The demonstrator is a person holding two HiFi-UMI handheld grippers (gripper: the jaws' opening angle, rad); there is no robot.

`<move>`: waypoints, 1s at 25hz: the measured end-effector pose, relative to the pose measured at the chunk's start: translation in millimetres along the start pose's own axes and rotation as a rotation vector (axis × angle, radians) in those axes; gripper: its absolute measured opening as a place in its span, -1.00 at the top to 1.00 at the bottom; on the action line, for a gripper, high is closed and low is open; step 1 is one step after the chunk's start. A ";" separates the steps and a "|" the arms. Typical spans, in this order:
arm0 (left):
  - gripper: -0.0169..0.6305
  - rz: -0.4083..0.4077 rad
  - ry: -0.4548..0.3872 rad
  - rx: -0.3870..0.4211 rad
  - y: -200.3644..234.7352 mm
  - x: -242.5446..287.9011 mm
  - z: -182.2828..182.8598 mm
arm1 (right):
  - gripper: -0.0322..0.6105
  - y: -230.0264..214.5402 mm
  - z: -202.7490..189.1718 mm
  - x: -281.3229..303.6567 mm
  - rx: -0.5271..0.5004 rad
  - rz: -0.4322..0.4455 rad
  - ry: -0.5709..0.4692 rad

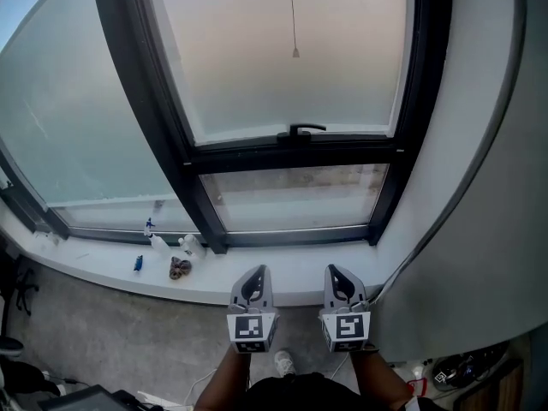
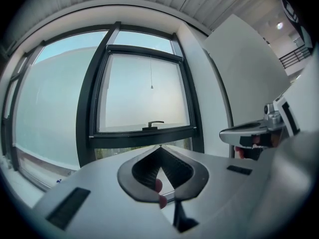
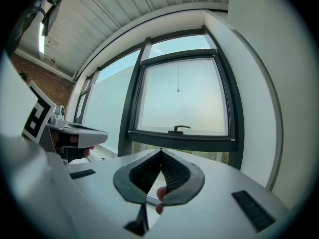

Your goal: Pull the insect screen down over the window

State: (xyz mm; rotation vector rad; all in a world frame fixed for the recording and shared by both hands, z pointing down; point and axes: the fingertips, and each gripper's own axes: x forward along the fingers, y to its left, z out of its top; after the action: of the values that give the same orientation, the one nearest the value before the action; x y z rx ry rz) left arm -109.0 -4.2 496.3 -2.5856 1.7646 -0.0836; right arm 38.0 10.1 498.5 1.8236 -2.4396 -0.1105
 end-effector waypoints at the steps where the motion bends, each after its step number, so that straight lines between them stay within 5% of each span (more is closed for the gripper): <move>1: 0.94 0.000 0.002 -0.004 6.6 5.6 0.9 | 0.89 1.4 0.8 7.3 -0.002 -0.004 0.001; 14: 0.94 -0.086 -0.004 0.021 55.1 60.6 3.5 | 0.89 9.3 7.1 68.6 -0.005 -0.108 0.022; 25: 0.94 -0.096 -0.006 0.026 68.4 84.6 -1.7 | 0.89 3.7 4.8 95.7 -0.019 -0.115 0.047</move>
State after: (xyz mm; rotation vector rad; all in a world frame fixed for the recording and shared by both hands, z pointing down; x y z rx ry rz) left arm -142.0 -107.9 498.7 -2.6483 1.6261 -0.0995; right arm 7.0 -80.5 497.1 1.9356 -2.2938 -0.0977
